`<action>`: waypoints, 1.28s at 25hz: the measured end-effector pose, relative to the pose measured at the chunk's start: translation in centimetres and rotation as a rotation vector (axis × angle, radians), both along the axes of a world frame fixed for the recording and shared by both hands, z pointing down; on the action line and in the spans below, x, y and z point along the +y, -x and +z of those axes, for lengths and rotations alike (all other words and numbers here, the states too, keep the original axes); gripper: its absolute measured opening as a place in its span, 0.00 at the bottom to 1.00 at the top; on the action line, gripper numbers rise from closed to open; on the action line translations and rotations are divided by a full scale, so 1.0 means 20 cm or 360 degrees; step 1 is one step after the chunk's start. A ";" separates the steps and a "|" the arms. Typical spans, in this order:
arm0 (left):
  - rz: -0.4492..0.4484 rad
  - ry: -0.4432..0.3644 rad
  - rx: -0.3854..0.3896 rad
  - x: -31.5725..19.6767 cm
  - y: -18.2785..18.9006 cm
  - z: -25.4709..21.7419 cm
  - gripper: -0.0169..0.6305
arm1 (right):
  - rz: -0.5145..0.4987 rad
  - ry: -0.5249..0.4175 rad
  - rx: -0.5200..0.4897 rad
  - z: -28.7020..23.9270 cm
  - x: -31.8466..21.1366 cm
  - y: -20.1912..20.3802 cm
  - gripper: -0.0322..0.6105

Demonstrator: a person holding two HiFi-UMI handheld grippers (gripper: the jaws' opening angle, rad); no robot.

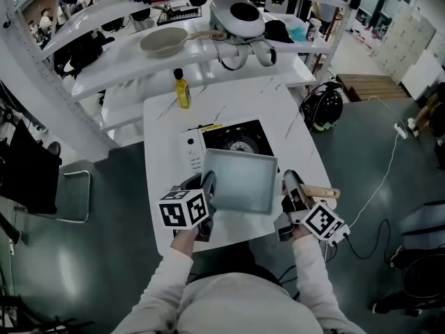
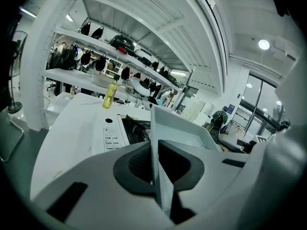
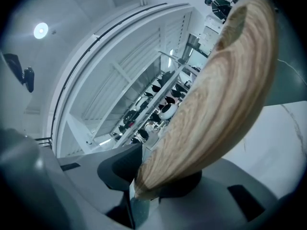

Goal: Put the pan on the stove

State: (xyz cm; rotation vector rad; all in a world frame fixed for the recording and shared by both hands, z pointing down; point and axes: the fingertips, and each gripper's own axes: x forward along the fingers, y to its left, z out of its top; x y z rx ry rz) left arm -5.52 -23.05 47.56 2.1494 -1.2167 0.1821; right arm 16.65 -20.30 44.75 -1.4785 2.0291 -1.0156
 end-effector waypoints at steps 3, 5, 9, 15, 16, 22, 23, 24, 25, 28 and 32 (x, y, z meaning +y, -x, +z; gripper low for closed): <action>-0.0019 0.0004 -0.0005 -0.07 -0.02 0.00 0.08 | -0.0004 0.0026 -0.0005 0.01 -0.08 -0.03 0.26; -0.0030 0.0004 -0.0008 -0.11 -0.03 0.01 0.08 | -0.0019 0.0023 -0.0011 0.01 -0.13 -0.04 0.26; -0.0052 0.0002 -0.0009 -0.19 -0.05 0.01 0.08 | -0.0045 0.0014 0.0000 0.01 -0.22 -0.05 0.26; -0.0080 0.0011 -0.0023 -0.28 -0.05 0.02 0.08 | -0.0081 0.0018 -0.0008 0.02 -0.34 -0.06 0.26; -0.0085 0.0014 -0.0024 -0.30 -0.06 0.03 0.08 | -0.0089 0.0014 -0.0011 0.02 -0.36 -0.06 0.26; -0.0102 0.0033 -0.0028 -0.38 -0.08 0.04 0.08 | -0.0095 0.0046 -0.0006 0.05 -0.45 -0.09 0.26; -0.0102 0.0034 -0.0031 -0.39 -0.08 0.05 0.08 | -0.0098 0.0047 -0.0004 0.05 -0.46 -0.09 0.26; -0.0101 0.0036 -0.0034 -0.40 -0.09 0.05 0.08 | -0.0104 0.0044 -0.0008 0.05 -0.48 -0.09 0.26; -0.0101 0.0037 -0.0036 -0.41 -0.09 0.05 0.08 | -0.0113 0.0037 -0.0015 0.05 -0.49 -0.09 0.26; -0.0104 0.0044 -0.0040 -0.45 -0.10 0.06 0.08 | -0.0129 0.0032 -0.0026 0.06 -0.53 -0.09 0.26; -0.0108 0.0053 -0.0050 -0.50 -0.10 0.09 0.08 | -0.0129 0.0052 -0.0003 0.08 -0.58 -0.11 0.26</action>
